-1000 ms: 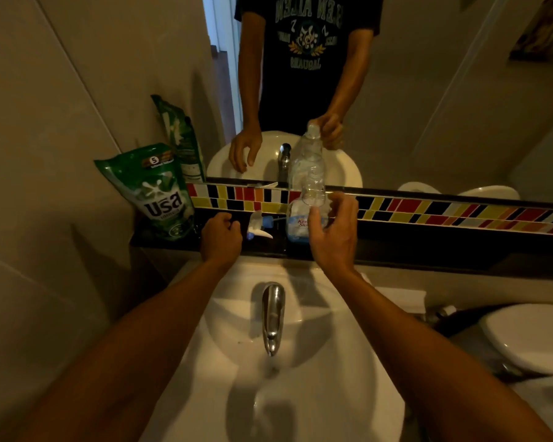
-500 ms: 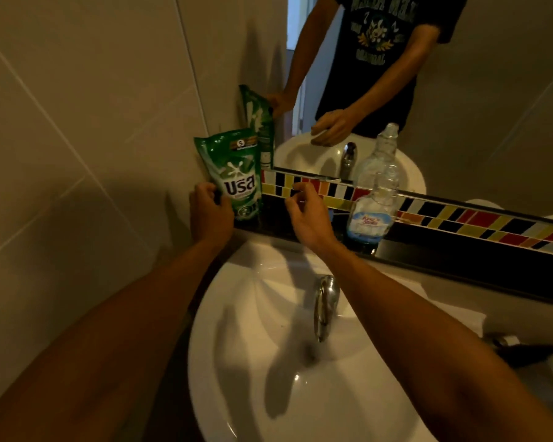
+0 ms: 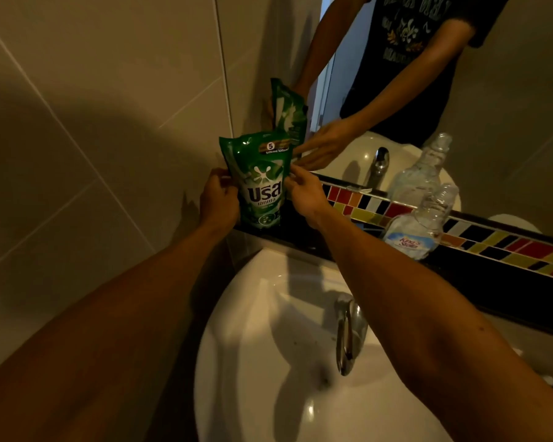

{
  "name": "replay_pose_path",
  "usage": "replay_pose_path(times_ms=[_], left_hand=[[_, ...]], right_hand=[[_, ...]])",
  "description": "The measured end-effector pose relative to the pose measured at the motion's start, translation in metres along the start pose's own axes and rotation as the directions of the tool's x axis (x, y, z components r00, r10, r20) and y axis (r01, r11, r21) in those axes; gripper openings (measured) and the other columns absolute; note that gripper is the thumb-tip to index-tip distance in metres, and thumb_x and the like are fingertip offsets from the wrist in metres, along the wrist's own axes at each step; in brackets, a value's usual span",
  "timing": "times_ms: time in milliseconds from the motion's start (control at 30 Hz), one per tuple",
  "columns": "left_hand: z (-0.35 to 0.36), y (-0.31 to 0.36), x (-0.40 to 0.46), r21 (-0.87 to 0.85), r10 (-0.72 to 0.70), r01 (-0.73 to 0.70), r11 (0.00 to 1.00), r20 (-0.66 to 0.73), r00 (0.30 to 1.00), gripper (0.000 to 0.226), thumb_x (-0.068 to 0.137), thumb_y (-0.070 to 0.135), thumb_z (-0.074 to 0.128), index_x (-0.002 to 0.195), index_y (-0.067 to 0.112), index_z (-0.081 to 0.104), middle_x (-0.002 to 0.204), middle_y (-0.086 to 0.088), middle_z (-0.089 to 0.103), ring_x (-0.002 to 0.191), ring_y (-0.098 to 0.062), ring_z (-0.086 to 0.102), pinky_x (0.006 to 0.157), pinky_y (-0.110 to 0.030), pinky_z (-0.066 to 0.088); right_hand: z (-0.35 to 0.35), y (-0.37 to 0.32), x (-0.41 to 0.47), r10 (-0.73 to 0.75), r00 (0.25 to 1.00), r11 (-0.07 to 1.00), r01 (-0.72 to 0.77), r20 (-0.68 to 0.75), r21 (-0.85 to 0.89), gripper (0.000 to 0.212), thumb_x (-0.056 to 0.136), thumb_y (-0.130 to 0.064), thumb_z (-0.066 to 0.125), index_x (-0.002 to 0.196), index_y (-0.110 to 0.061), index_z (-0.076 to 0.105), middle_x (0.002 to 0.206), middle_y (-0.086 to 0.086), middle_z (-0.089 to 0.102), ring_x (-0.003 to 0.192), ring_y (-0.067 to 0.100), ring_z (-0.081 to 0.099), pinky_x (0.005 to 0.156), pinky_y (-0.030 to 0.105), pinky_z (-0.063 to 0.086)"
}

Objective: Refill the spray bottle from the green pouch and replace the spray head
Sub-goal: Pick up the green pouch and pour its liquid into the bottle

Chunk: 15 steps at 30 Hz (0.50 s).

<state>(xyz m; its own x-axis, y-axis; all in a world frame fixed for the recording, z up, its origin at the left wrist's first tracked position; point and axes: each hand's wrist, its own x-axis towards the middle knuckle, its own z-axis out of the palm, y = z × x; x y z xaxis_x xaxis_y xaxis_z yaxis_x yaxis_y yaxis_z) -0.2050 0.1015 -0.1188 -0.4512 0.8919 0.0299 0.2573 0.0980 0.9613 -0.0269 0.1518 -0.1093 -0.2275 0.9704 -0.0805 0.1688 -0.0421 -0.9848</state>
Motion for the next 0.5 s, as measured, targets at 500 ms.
replay_pose_path(times_ms=[500], left_hand=[[0.009,0.028,-0.018,-0.027,0.193,-0.192,0.981,0.055,0.980,0.008,0.101,0.025,0.047,0.094,0.024,0.051,0.086,0.006,0.061,0.081,-0.013,0.061,0.070,-0.030,0.051]], right_hand=[[0.006,0.017,-0.027,-0.005,0.955,0.994,0.037,-0.296,0.104,0.011,0.107,-0.013,0.052,0.107,-0.007,0.061,0.105,0.010,0.072,0.093,0.016,0.067,0.076,0.026,0.056]])
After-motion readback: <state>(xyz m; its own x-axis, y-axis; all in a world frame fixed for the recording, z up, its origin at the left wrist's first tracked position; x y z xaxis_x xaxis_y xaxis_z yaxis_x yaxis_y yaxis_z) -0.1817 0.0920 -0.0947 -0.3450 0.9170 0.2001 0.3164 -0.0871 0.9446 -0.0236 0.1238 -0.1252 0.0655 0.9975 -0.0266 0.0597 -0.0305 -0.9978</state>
